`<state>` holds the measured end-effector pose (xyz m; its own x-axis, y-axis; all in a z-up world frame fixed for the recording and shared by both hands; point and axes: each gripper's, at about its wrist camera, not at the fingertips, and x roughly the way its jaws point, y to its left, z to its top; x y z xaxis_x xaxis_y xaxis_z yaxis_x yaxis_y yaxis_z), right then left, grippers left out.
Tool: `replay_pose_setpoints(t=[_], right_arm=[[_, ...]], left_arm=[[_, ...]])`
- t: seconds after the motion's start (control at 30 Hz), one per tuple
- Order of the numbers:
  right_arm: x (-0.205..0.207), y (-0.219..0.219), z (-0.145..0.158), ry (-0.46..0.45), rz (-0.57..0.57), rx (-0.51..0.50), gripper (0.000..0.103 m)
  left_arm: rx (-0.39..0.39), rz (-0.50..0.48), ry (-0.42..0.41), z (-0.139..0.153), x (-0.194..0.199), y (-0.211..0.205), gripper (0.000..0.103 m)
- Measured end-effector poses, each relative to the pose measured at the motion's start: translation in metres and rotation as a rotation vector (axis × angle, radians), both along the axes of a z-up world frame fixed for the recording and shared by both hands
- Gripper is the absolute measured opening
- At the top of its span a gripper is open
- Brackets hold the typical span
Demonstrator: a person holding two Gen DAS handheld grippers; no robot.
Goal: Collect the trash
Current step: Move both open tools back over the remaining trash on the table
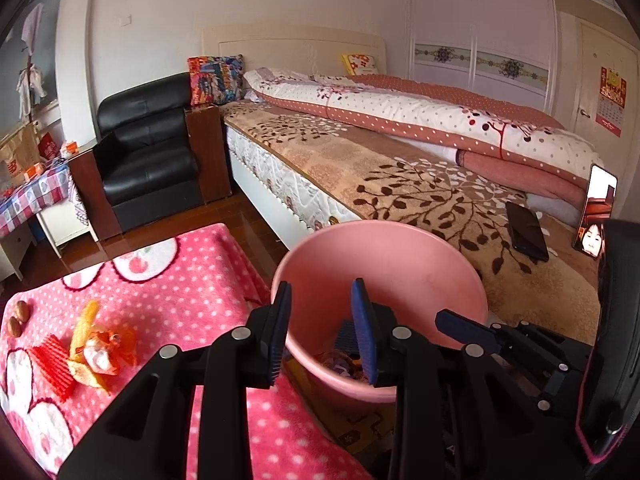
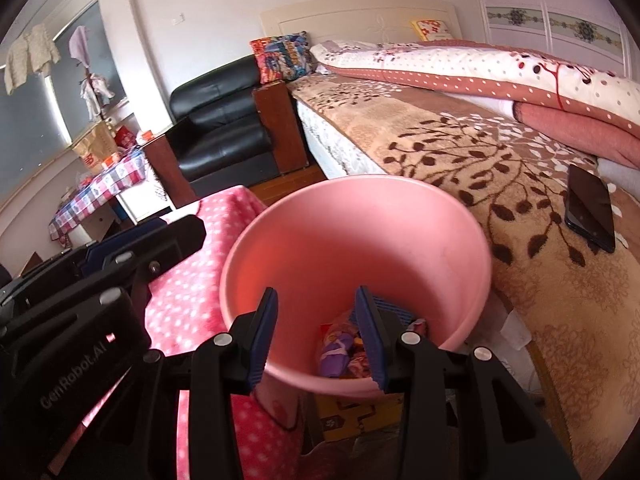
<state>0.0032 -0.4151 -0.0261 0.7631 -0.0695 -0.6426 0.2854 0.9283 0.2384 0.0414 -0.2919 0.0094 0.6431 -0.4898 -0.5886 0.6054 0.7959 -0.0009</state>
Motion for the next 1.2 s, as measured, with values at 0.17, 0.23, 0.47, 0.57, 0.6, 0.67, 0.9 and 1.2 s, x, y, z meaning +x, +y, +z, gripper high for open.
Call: replay_pose_setpoints(t=[0.17, 0.23, 0.47, 0.57, 0.6, 0.67, 0.9, 1.2], right_arm=[[-0.005, 0.022, 0.007, -0.017, 0.033, 0.03, 0.04], [-0.007, 0.033, 0.009, -0.025, 0.052, 0.039, 0.04], [-0.006, 0.076, 0.012, -0.03, 0.124, 0.041, 0.04], [-0.003, 0.089, 0.012, -0.032, 0.153, 0.05, 0.04], [-0.001, 0.096, 0.012, -0.03, 0.164, 0.049, 0.04], [0.002, 0.106, 0.012, -0.03, 0.181, 0.048, 0.04], [0.026, 0.149, 0.008, -0.009, 0.26, 0.061, 0.04], [0.071, 0.205, -0.005, 0.041, 0.384, 0.046, 0.04]], left_arm=[[-0.019, 0.069, 0.002, 0.009, 0.0, 0.033, 0.031], [-0.017, 0.096, -0.006, 0.01, 0.0, 0.047, 0.031], [-0.016, 0.177, 0.059, -0.003, 0.006, 0.101, 0.031], [-0.015, 0.215, 0.074, -0.008, 0.006, 0.125, 0.031], [-0.018, 0.23, 0.074, -0.009, 0.007, 0.135, 0.031], [-0.026, 0.255, 0.072, -0.01, 0.006, 0.15, 0.031], [-0.014, 0.377, 0.073, -0.02, 0.012, 0.211, 0.031], [-0.045, 0.527, 0.133, -0.033, 0.036, 0.278, 0.031]])
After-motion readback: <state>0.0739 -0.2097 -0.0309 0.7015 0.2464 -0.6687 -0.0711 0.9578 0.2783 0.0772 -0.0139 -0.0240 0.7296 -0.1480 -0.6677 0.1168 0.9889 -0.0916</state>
